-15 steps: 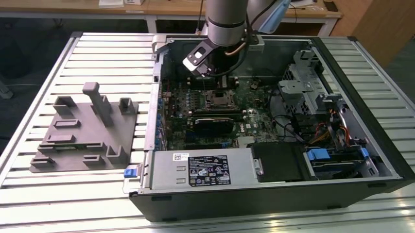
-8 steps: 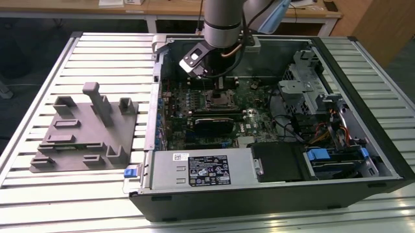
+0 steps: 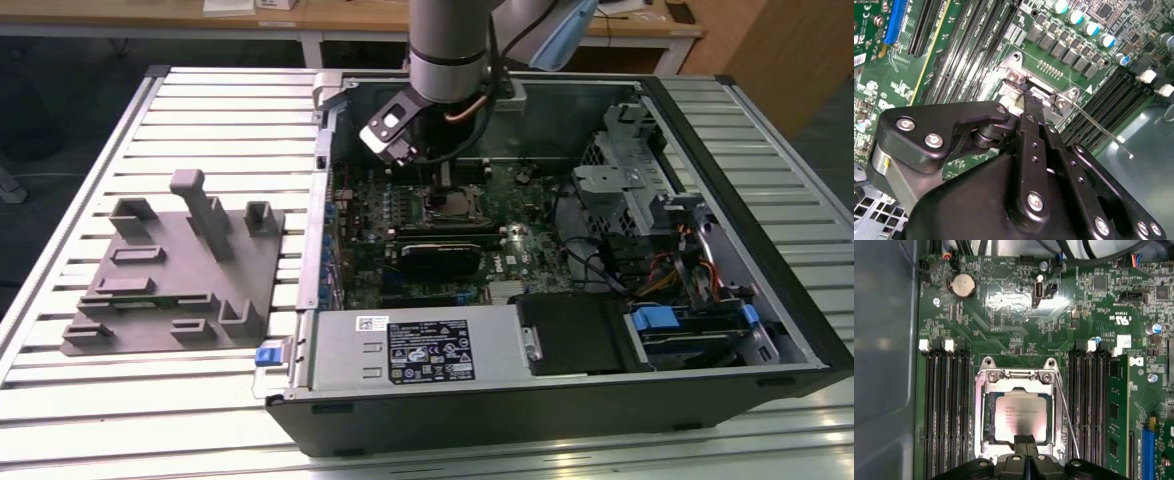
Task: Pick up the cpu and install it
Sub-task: 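Close the cpu cover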
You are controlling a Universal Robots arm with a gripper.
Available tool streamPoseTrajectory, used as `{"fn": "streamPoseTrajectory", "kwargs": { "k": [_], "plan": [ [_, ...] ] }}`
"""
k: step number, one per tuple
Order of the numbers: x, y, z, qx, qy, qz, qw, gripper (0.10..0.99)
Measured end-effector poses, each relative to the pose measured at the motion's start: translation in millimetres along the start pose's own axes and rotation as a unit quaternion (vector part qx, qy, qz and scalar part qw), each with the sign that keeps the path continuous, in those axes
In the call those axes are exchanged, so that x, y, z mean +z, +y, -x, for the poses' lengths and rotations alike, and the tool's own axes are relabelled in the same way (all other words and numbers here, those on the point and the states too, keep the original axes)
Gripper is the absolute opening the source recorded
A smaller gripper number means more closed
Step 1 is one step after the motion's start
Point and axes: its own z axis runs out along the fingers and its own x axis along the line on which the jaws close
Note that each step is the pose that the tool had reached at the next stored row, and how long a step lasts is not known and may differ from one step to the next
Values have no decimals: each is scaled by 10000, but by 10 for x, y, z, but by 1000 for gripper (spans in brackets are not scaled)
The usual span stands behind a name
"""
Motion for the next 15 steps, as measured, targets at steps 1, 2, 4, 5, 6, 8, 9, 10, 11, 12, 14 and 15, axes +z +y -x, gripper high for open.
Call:
{"fn": "streamPoseTrajectory", "kwargs": {
  "k": [1,2,4,5,6,8,9,10,11,12,14,15],
  "plan": [
    [13,-3,0,0,0,0,10000,106],
    [25,-6,0,0,-1,0,10000,106],
    [48,-9,0,-1,-1,-1,10000,106],
    [60,-10,0,-1,-1,-1,10000,106],
    [68,-11,0,0,-4,-3,10000,106],
    [81,-15,1,1,-5,-3,10000,106],
    [83,-15,0,0,-4,-3,10000,106],
    [85,-15,0,0,-2,-1,10000,106],
    [83,-15,-1,0,0,0,10000,106],
    [75,-14,-2,0,4,3,10000,106],
    [42,-12,-3,0,9,6,10000,106],
    [14,-13,-1,0,4,1,10000,106]
  ]
}}
